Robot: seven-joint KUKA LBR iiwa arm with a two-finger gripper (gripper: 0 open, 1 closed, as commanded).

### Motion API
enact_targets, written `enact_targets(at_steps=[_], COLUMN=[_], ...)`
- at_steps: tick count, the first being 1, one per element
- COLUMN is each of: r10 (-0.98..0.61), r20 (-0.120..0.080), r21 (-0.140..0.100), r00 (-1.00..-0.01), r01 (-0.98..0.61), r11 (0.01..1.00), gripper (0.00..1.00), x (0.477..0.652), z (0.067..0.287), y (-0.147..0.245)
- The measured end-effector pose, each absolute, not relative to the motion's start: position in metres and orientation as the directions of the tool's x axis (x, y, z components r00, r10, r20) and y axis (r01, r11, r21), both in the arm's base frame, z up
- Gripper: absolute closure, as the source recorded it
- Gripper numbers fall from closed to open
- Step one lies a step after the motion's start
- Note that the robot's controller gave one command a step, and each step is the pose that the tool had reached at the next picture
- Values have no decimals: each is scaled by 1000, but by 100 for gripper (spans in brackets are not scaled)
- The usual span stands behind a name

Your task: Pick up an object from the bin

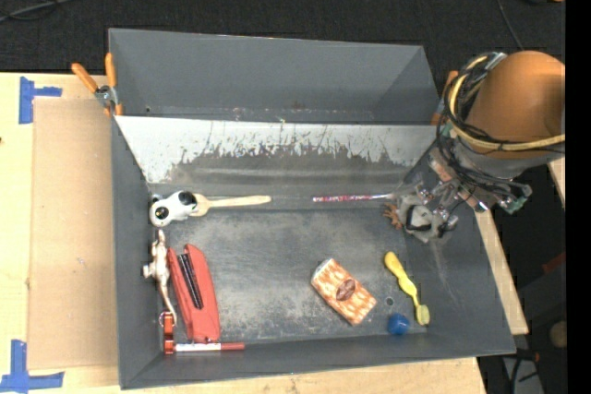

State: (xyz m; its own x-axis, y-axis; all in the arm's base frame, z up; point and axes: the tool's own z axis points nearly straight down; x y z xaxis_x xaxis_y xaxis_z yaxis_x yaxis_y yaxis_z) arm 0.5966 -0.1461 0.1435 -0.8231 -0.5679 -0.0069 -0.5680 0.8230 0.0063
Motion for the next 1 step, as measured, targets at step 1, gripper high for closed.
enact_targets(at_steps=[1], r10=[-423], r20=[-1], r21=[11], r00=[-906], r01=[-423], r11=[906], gripper=[100], x=[590], z=[85], y=[-151])
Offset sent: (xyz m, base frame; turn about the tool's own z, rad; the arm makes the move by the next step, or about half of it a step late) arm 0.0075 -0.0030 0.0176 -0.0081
